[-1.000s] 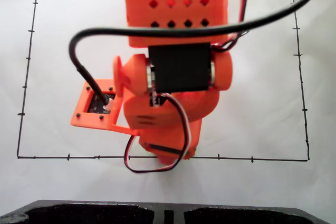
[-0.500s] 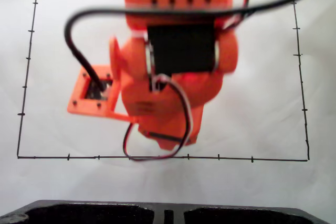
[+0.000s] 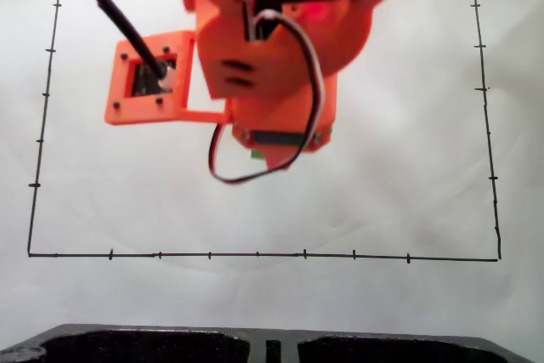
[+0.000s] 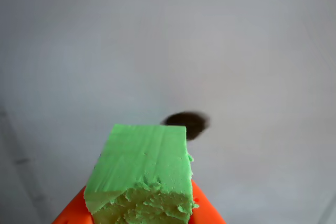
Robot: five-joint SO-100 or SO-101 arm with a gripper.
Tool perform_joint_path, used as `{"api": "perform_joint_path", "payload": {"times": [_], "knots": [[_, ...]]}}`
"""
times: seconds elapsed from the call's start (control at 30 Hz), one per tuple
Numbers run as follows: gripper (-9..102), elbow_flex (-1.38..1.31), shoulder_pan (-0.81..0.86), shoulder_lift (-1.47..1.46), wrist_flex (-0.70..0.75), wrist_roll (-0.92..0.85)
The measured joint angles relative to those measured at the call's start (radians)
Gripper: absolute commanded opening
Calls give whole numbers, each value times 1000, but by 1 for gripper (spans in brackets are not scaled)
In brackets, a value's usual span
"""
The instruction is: Grasp the colored block, Place it on the black dot, and then return the arm to the default position.
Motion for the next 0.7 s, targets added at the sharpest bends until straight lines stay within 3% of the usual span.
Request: {"api": "perform_joint_path", "payload": {"times": [0.5,0.7], "knots": [[13,169,48,46,-48,-107],[21,195,67,46,-83,-150]]}}
